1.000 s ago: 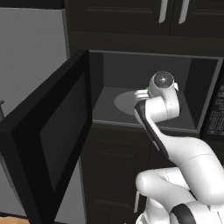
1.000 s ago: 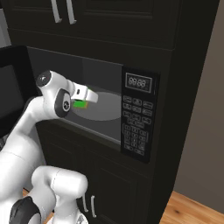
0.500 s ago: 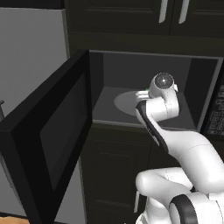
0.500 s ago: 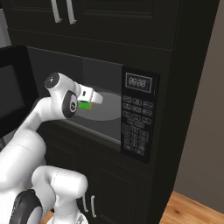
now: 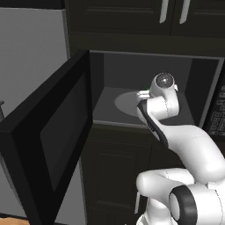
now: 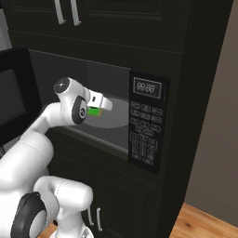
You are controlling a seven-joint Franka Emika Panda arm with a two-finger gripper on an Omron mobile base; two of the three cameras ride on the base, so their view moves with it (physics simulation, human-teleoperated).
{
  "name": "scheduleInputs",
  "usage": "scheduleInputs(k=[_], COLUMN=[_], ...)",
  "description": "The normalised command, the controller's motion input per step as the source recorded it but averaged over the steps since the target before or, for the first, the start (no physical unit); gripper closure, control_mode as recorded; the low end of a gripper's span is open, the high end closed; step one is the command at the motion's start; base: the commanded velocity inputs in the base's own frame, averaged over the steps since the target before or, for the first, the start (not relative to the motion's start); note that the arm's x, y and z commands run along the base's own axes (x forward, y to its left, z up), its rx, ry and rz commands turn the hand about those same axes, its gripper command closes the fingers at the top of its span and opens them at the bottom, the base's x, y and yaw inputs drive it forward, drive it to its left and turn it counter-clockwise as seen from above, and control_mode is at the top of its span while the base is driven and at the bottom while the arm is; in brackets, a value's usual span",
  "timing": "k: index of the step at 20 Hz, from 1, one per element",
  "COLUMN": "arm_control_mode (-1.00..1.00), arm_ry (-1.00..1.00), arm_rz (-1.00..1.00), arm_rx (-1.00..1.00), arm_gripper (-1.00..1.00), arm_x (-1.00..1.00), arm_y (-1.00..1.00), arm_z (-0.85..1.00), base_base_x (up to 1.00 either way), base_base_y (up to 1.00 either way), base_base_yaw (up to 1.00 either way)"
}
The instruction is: Place the sponge inside the microwave to prepare for sanitizing.
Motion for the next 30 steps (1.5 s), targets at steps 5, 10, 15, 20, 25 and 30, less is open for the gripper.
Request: scheduleInputs(k=[5, 10, 15, 20, 25, 30], arm_control_mode=[-1.0, -1.0, -1.0, -1.0, -1.0, -1.0], arm_ry=[0.0, 0.0, 0.0, 0.0, 0.0, 0.0], arm_rz=[0.0, 0.0, 0.0, 0.0, 0.0, 0.01], arm_rx=[0.02, 0.01, 0.02, 0.01, 0.0, 0.0], arm_gripper=[1.0, 1.0, 1.0, -1.0, -1.0, -1.0], arm_x=[0.0, 0.04, 0.07, 0.04, 0.09, 0.06], arm_y=[-0.01, 0.0, 0.0, 0.0, 0.0, 0.0], arm_z=[-0.13, -0.06, -0.1, -0.1, -0.06, 0.0], base_base_x=[0.0, 0.0, 0.0, 0.0, 0.0, 0.0], base_base_y=[0.0, 0.0, 0.0, 0.0, 0.0, 0.0], base_base_yaw=[0.0, 0.0, 0.0, 0.0, 0.0, 0.0])
